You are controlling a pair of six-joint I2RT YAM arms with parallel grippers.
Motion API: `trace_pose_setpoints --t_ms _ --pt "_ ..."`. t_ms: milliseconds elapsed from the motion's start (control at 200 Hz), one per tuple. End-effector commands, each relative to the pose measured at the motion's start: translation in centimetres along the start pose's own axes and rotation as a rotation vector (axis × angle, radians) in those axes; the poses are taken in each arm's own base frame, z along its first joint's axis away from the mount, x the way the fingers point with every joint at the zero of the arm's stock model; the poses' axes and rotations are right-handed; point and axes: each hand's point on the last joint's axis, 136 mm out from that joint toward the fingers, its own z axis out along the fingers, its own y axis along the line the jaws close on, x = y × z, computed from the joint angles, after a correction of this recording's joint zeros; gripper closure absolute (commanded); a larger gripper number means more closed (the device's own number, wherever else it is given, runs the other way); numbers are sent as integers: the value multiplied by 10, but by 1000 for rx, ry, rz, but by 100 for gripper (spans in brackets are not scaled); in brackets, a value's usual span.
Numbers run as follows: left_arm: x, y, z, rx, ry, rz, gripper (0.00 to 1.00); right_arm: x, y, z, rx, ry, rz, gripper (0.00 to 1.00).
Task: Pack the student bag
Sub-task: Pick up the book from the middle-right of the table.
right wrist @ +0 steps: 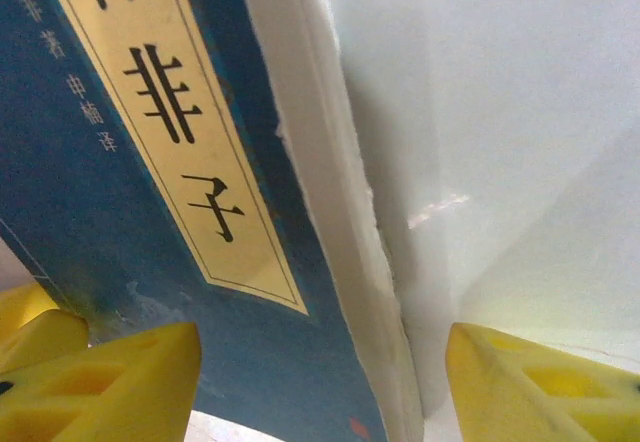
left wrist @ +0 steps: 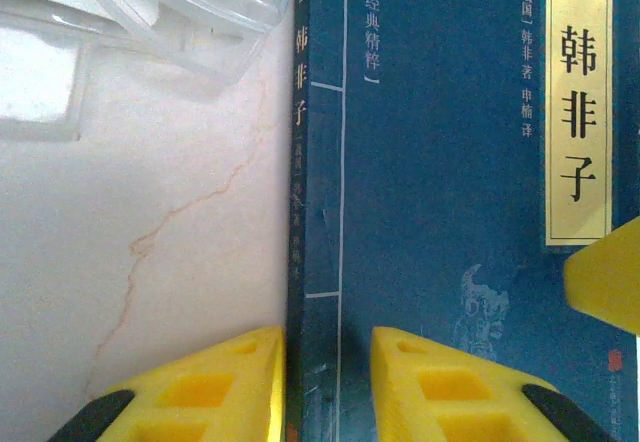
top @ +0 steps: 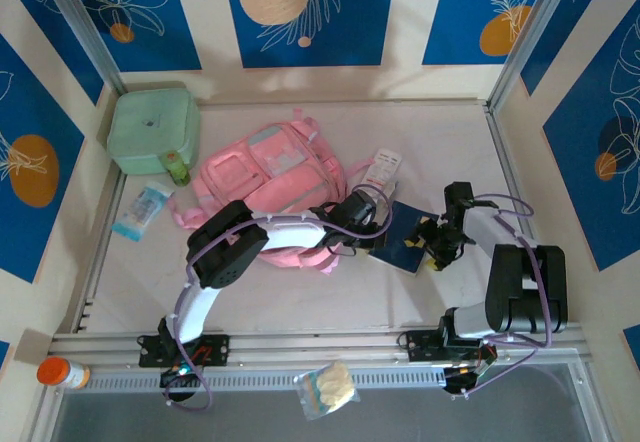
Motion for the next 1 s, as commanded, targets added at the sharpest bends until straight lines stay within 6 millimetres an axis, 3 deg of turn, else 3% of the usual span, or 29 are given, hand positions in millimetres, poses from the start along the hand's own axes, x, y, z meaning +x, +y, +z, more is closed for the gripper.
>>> trace_pose_setpoints --t_ms 0,105,260,460,995 --pt "17 1 4 -22 56 12 72 5 7 6 -27 22 -4 35" --pt "18 0 5 -15 57 10 72 8 15 5 -62 46 -17 37" --pt "19 3 5 -28 59 13 72 10 28 -14 -117 14 -82 38" --pt "18 1 6 -20 61 12 72 16 33 -27 -151 -4 -127 44" --pt "18 0 4 -20 60 18 72 17 34 -34 -204 -5 -121 91"
